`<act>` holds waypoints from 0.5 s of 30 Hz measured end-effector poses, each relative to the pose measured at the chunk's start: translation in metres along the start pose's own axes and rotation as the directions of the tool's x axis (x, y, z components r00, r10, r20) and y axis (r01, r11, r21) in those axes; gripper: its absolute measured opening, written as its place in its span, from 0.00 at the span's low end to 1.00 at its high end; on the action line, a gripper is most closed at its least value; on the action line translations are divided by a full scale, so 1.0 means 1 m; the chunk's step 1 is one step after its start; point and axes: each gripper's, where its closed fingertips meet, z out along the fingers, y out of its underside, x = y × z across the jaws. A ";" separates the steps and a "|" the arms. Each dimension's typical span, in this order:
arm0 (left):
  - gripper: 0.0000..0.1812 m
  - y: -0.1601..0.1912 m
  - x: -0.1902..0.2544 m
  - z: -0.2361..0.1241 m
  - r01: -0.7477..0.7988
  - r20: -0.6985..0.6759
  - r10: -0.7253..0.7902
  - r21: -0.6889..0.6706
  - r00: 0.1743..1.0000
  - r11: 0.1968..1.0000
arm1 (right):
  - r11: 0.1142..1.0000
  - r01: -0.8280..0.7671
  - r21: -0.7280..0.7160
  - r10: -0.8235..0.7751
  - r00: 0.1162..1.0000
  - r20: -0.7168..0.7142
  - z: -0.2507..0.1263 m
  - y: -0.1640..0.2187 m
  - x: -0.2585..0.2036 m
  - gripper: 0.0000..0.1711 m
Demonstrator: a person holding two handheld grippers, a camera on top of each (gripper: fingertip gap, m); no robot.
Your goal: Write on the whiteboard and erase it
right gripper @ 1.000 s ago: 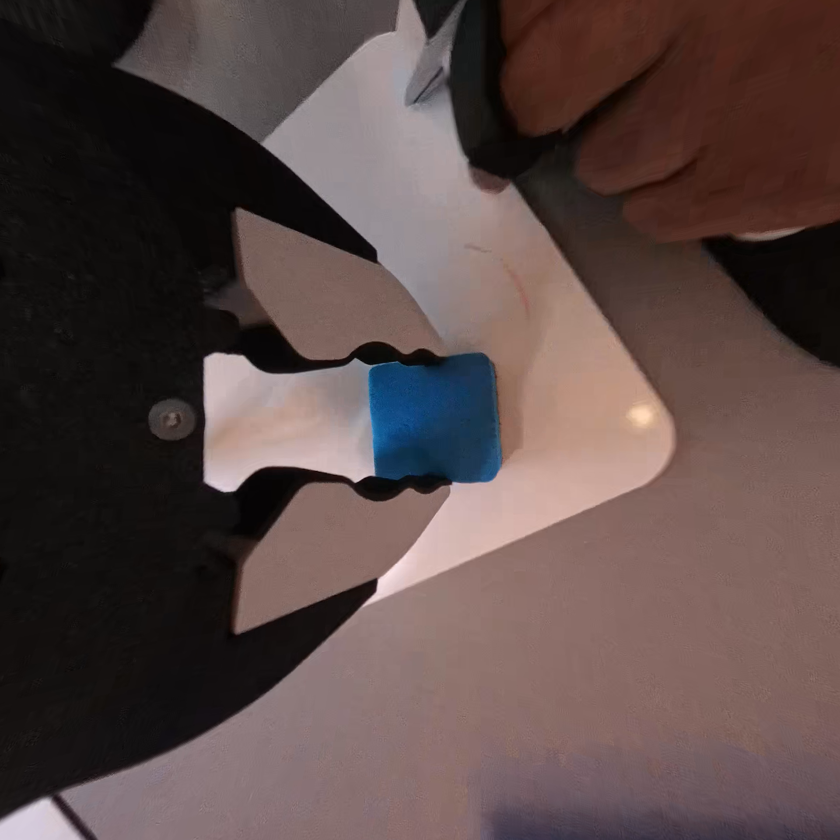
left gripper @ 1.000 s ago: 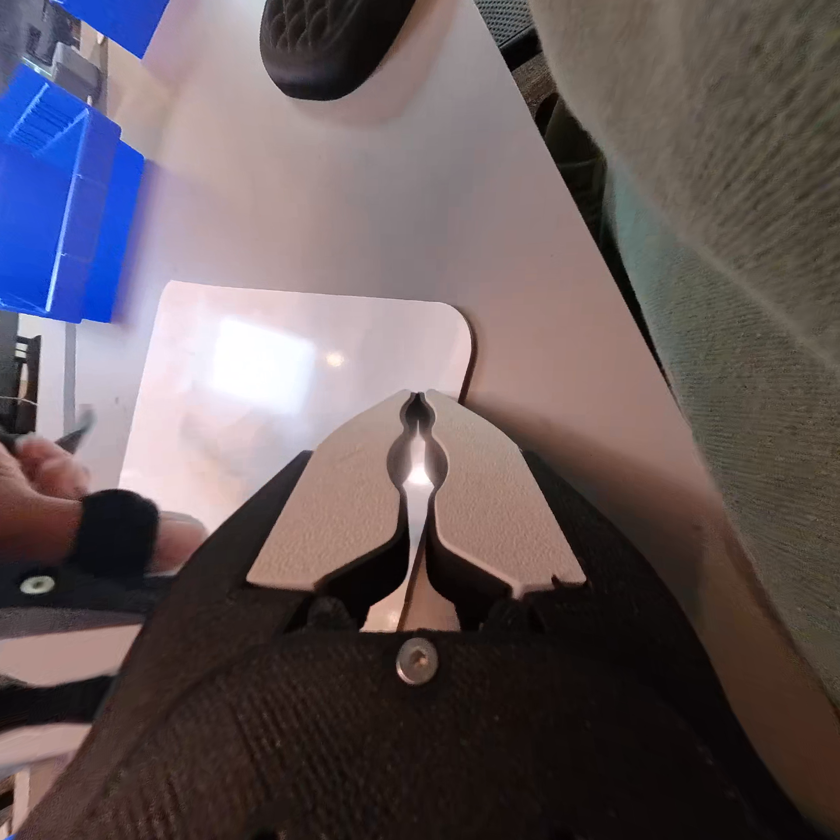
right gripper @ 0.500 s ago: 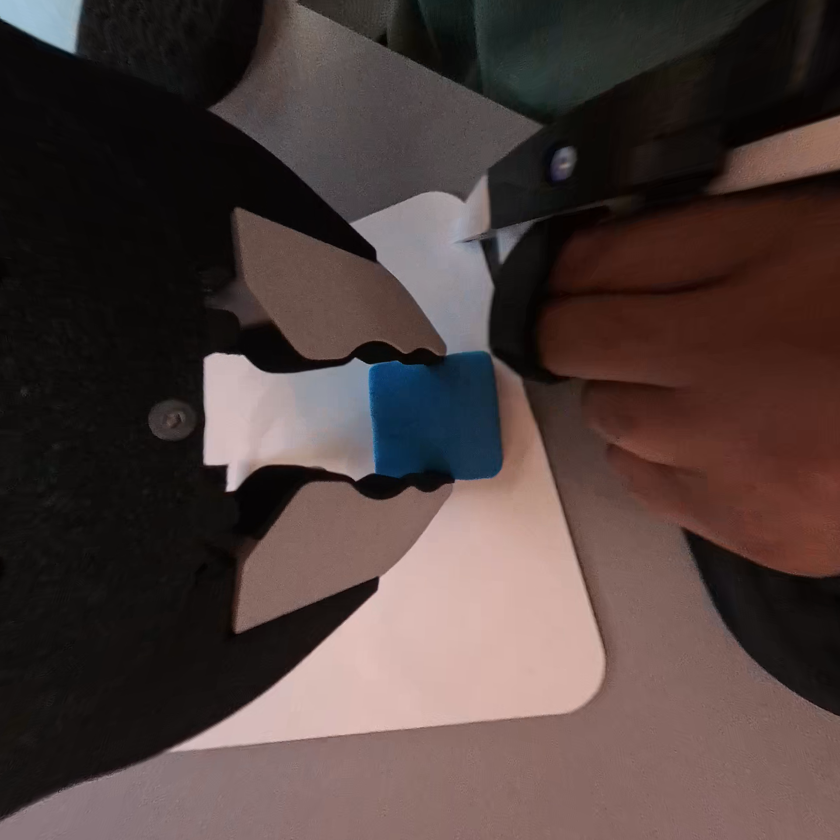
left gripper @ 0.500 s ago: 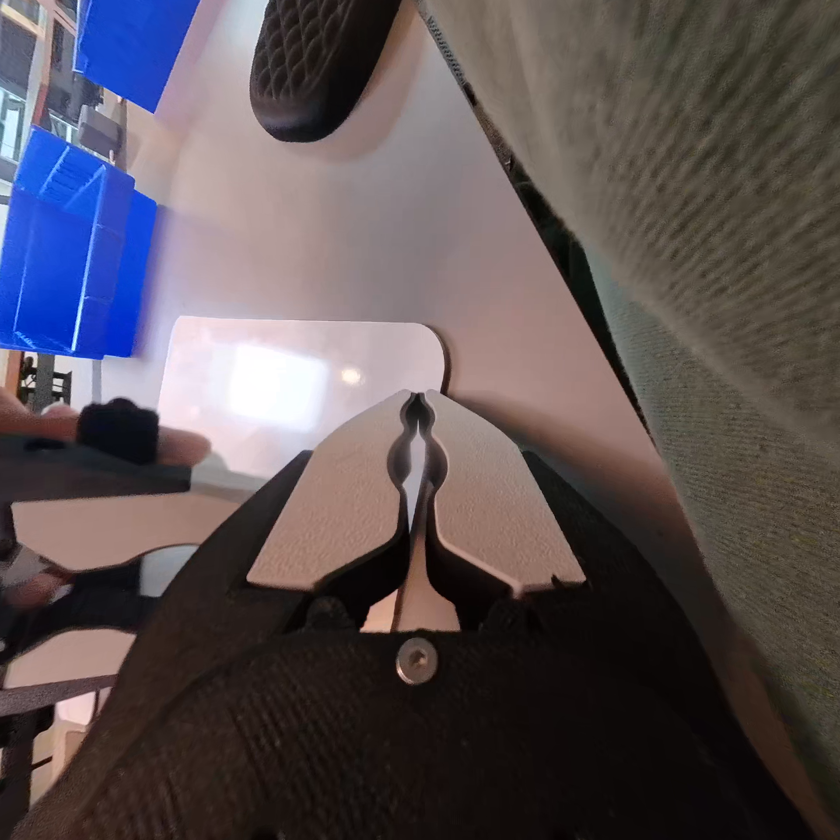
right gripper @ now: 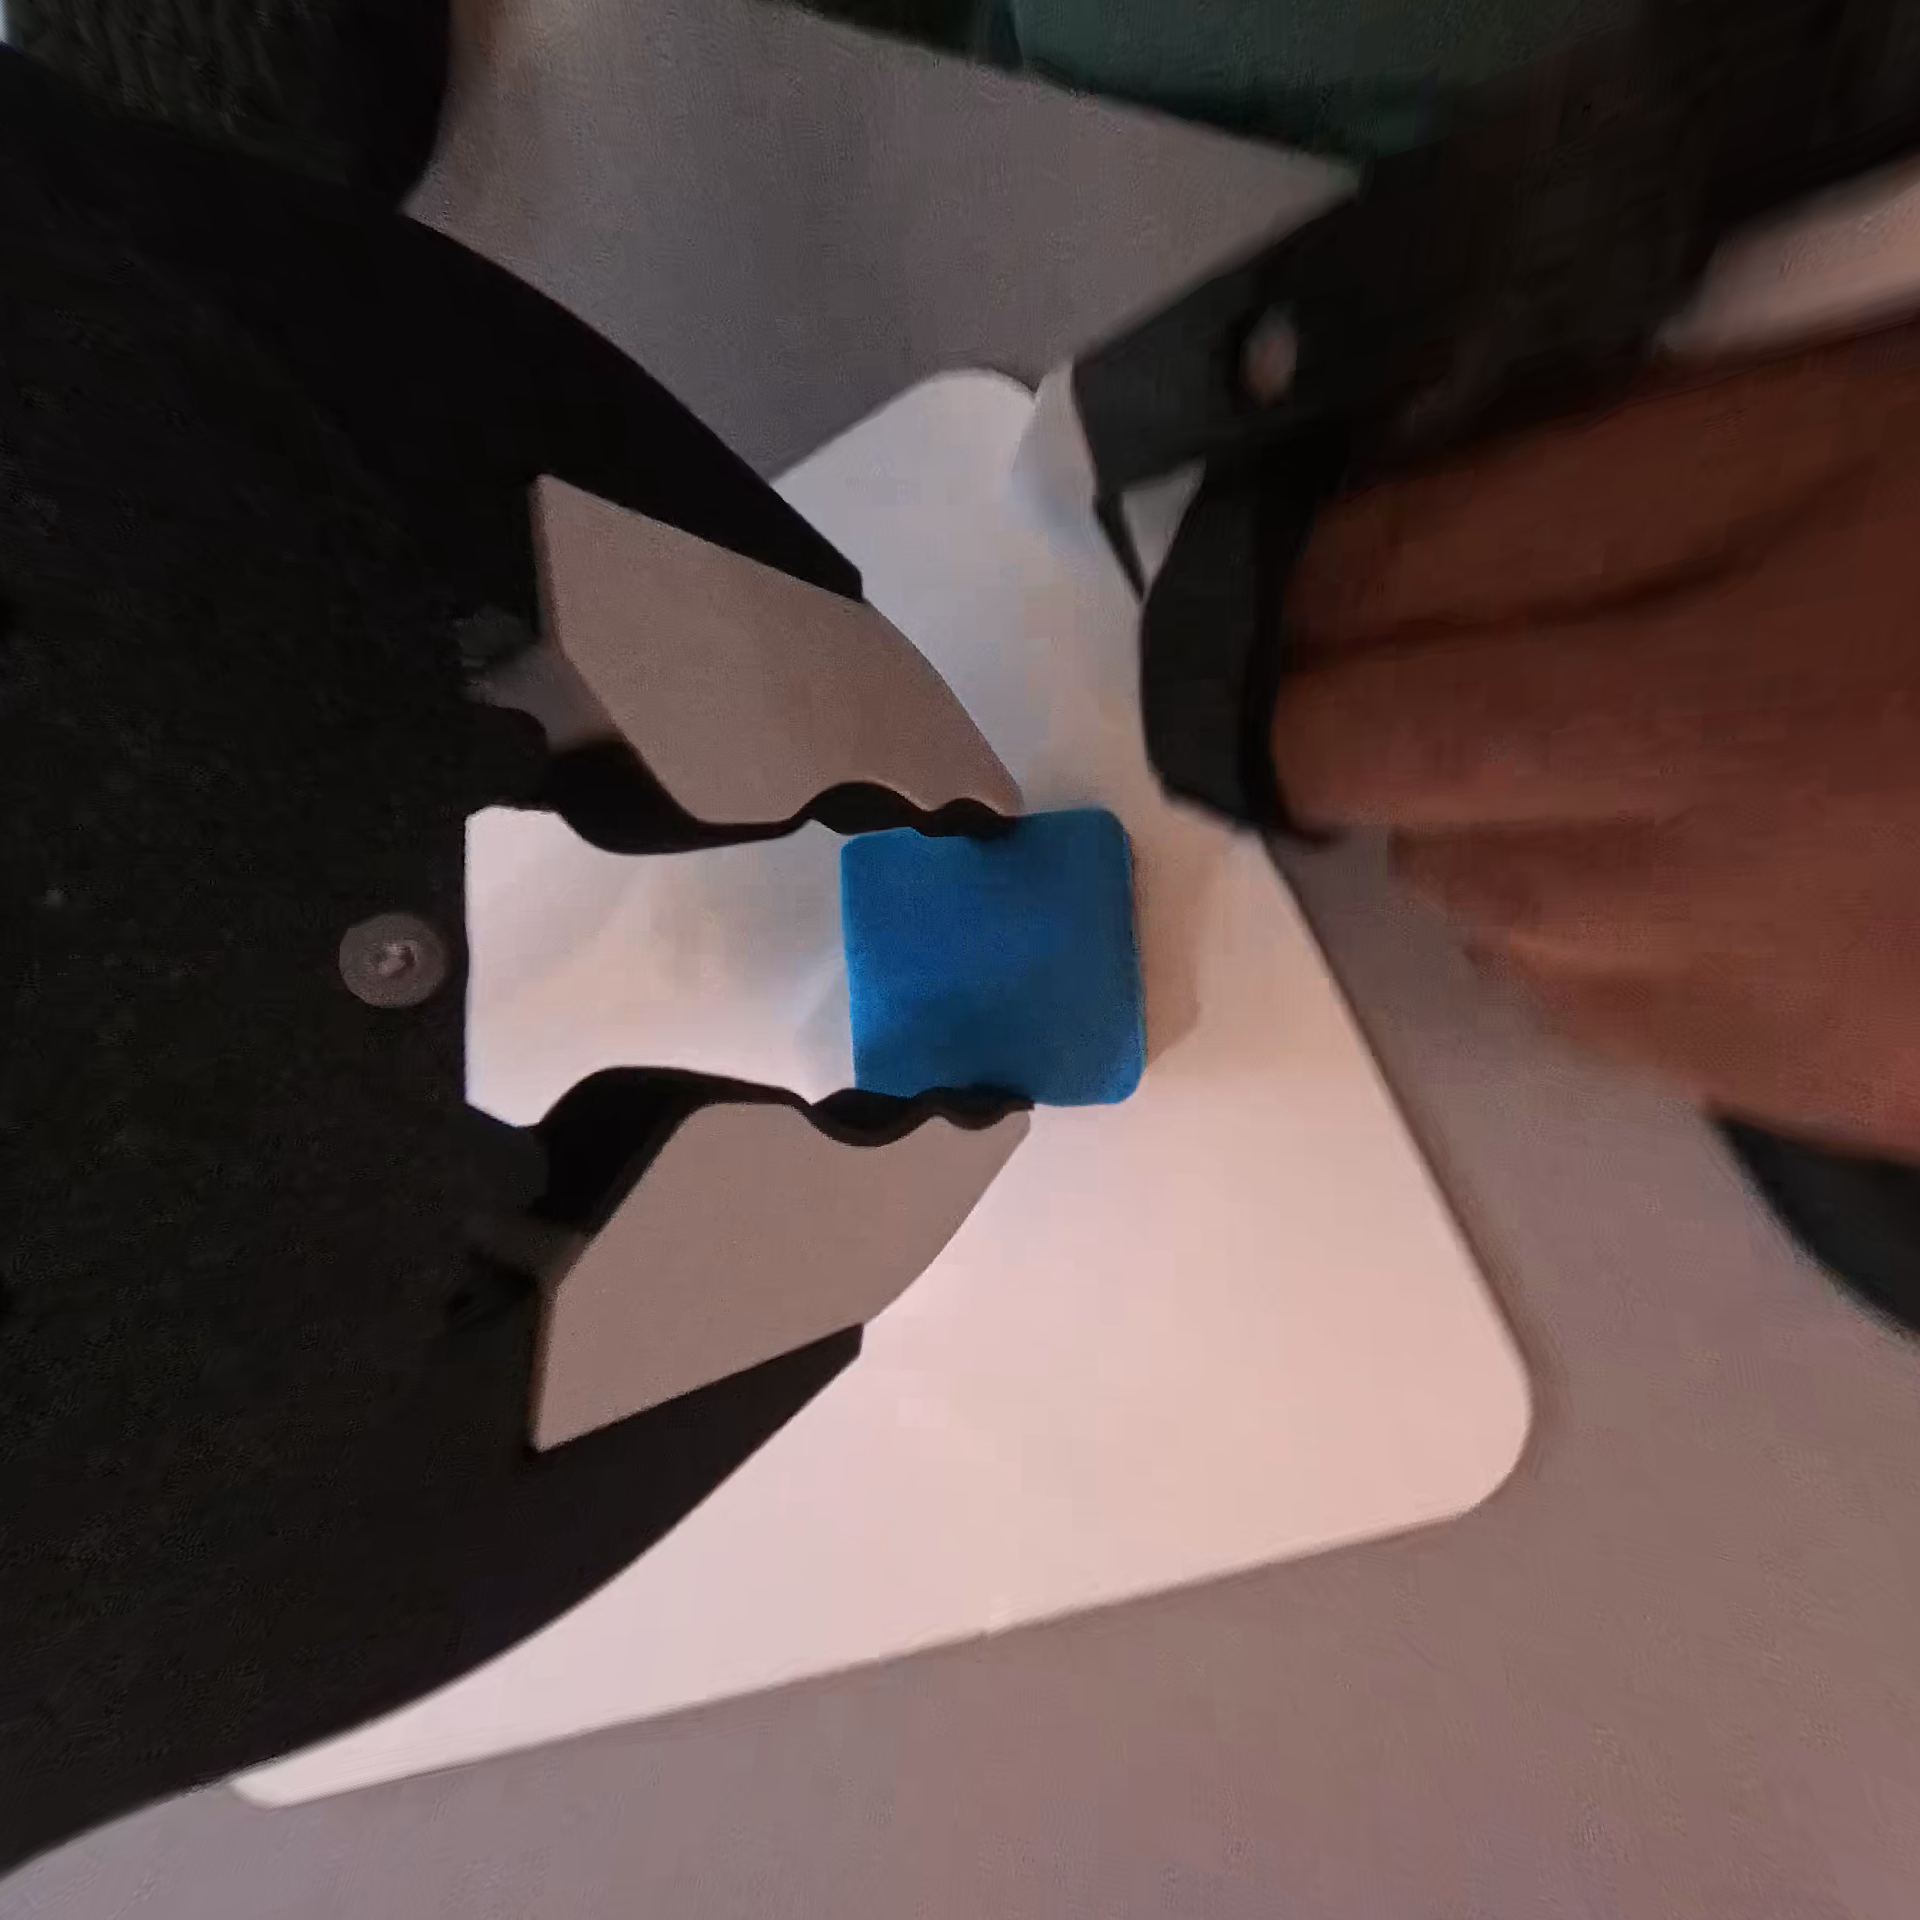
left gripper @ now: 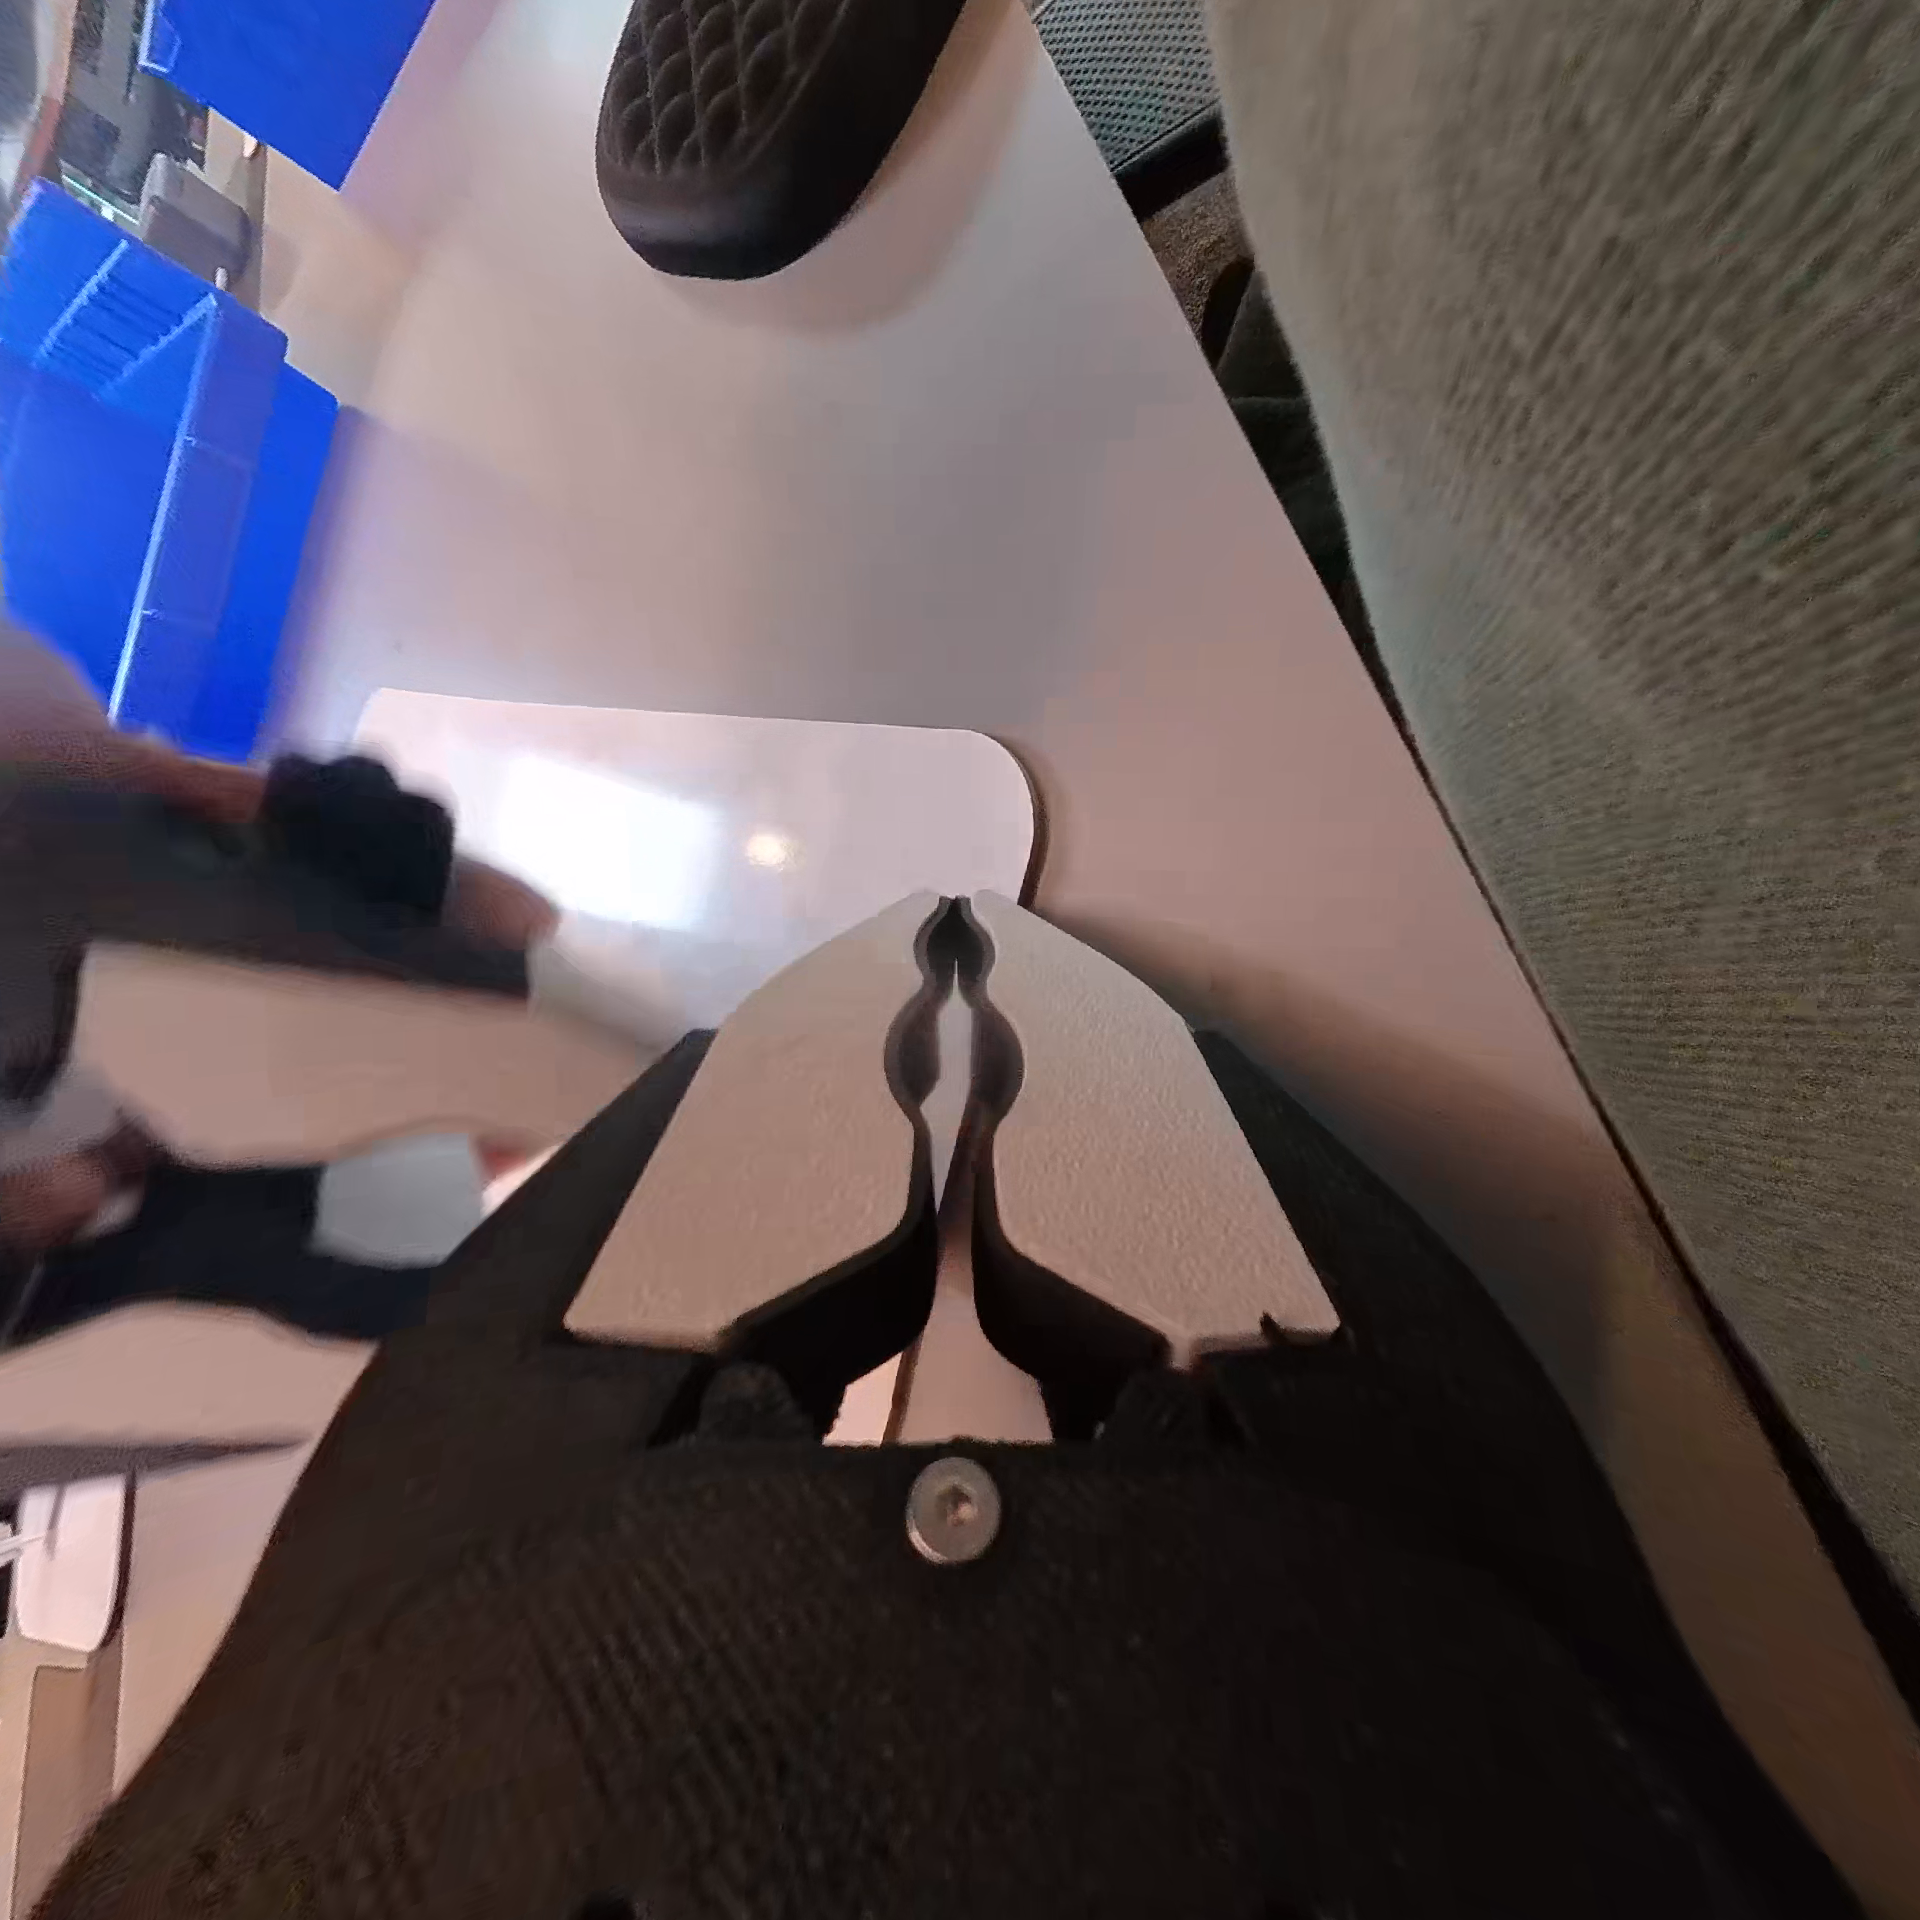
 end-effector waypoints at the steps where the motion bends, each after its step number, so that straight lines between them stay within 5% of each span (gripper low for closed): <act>1: 0.00 0.000 0.000 0.000 0.003 -0.002 -0.003 0.001 1.000 1.000 | 1.000 0.024 0.008 -0.024 0.999 0.043 0.000 -0.001 -0.019 0.28; 4: 0.00 0.000 0.000 0.000 0.019 -0.014 -0.019 0.006 1.000 1.000 | 0.999 -0.035 -0.007 0.036 0.994 0.107 -0.012 0.031 -0.043 0.28; 7: 0.00 0.000 0.000 0.000 0.045 -0.025 -0.044 0.009 0.999 0.999 | 0.984 -0.169 -0.062 0.165 0.984 -0.071 -0.027 0.071 0.023 0.28; 10: 0.00 0.000 0.000 0.000 0.063 -0.033 -0.063 0.011 0.997 0.998 | 0.953 -0.300 0.044 0.304 0.938 -0.170 -0.021 0.047 0.084 0.28; 13: 0.00 0.000 0.000 0.000 0.073 -0.040 -0.073 0.013 0.997 0.997 | 0.982 -0.164 0.090 0.169 0.984 -0.059 -0.003 -0.004 0.048 0.28; 15: 0.00 0.000 0.000 0.000 0.081 -0.044 -0.080 0.013 0.996 0.997 | 0.995 -0.098 0.014 0.098 0.995 -0.002 -0.008 0.014 0.024 0.28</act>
